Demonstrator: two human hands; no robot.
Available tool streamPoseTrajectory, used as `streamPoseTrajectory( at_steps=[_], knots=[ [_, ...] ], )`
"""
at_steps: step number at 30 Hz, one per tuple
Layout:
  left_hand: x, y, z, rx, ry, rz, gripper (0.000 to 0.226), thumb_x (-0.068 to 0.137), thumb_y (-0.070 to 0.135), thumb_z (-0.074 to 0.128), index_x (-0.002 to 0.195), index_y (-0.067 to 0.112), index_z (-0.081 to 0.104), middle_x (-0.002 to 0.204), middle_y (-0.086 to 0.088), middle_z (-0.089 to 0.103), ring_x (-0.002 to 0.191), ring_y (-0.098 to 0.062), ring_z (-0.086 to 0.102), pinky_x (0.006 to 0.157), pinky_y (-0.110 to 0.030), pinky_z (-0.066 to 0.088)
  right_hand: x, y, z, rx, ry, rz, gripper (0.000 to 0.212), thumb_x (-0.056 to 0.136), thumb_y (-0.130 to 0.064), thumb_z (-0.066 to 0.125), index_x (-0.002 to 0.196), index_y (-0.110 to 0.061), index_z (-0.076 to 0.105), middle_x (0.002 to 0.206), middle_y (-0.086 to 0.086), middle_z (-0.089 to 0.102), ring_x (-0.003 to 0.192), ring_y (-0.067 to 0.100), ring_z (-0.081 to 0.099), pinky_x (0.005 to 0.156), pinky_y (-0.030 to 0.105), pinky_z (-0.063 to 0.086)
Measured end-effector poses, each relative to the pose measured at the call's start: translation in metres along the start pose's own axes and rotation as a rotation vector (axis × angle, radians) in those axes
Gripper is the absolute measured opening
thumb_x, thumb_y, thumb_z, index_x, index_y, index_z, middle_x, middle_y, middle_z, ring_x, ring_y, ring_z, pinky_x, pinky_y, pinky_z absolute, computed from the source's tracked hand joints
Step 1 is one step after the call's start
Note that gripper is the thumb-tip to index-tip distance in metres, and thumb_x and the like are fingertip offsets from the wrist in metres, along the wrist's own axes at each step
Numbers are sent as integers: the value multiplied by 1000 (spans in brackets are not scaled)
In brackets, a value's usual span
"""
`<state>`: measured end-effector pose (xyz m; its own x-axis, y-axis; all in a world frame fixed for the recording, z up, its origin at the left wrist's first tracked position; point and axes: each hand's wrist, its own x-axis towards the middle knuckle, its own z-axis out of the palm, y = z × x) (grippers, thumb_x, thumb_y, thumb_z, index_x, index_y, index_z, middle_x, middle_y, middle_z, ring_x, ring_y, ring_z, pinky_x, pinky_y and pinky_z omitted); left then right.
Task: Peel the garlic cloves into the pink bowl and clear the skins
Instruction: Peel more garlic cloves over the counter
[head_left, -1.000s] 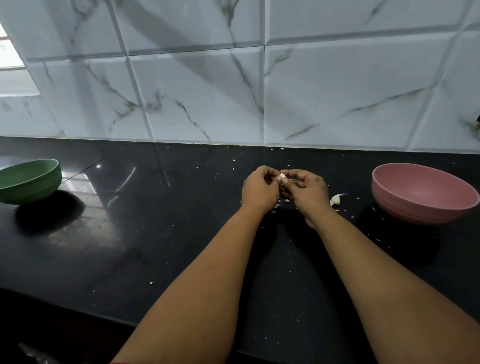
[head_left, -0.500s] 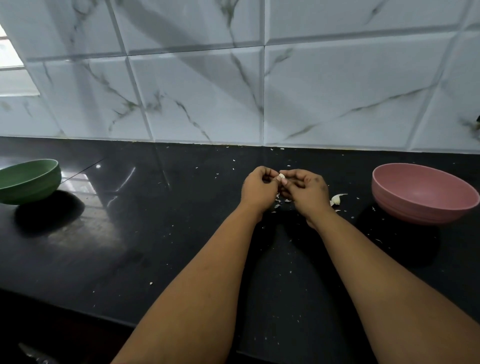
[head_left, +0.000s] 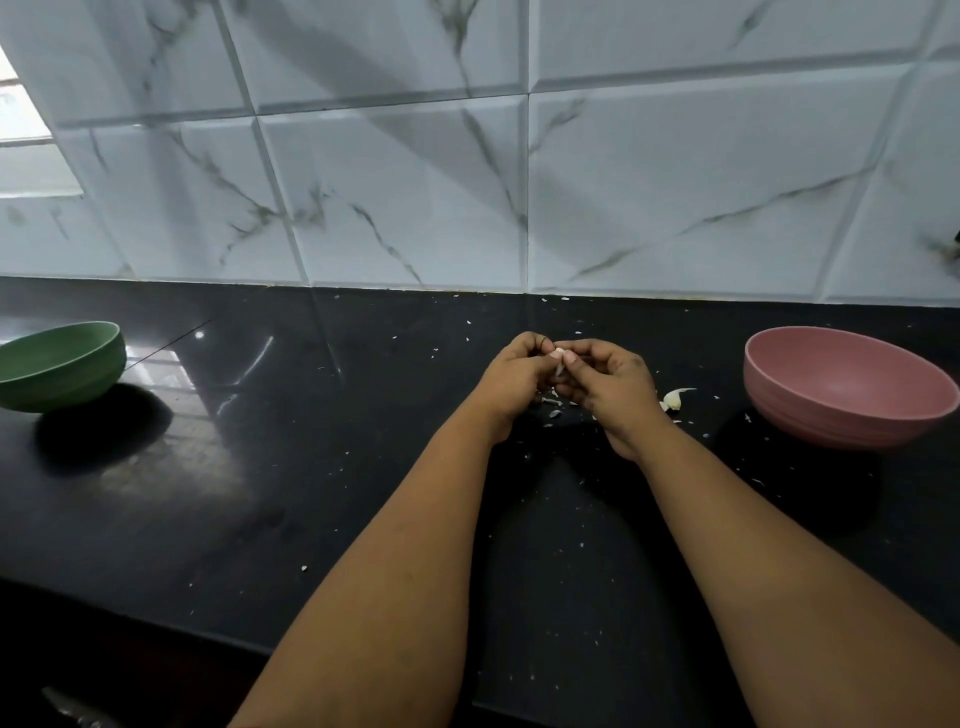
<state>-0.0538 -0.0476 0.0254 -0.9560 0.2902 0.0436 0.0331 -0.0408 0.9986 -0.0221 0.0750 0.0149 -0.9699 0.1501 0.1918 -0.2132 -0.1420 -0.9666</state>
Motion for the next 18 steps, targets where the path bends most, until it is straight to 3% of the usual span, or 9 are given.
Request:
streamPoseTrajectory(
  at_steps=[7, 10, 15, 18],
  knots=[
    [-1, 0, 0, 23, 50, 3, 15, 93, 10, 60, 80, 18, 57, 73, 0, 60, 56, -5, 52, 46, -14, 40, -1, 0, -2, 59, 22, 39, 13, 91, -4, 61, 103, -1, 66, 90, 13, 70, 76, 14, 71, 67, 21, 57],
    [0, -4, 0, 98, 97, 71, 4, 91, 13, 66, 88, 16, 64, 79, 0, 64, 69, -9, 61, 58, -17, 49, 1, 1, -4, -6, 74, 23, 13, 88, -6, 67, 101, -3, 69, 94, 16, 72, 85, 22, 71, 71, 25, 58],
    [3, -6, -3, 205, 174, 169, 2, 89, 12, 68, 88, 13, 68, 78, 3, 66, 67, -4, 59, 62, -14, 48, 1, 1, -4, -101, 101, -24, 8, 82, -9, 74, 90, -10, 71, 85, 11, 73, 77, 16, 69, 66, 21, 56],
    [4, -8, -3, 307, 147, 182, 6, 93, 17, 63, 92, 16, 69, 78, 5, 67, 71, -5, 61, 66, -17, 48, 2, 1, -3, -167, 134, -54, 8, 82, -10, 75, 88, -11, 70, 81, 11, 73, 75, 16, 70, 69, 25, 57]
  ],
)
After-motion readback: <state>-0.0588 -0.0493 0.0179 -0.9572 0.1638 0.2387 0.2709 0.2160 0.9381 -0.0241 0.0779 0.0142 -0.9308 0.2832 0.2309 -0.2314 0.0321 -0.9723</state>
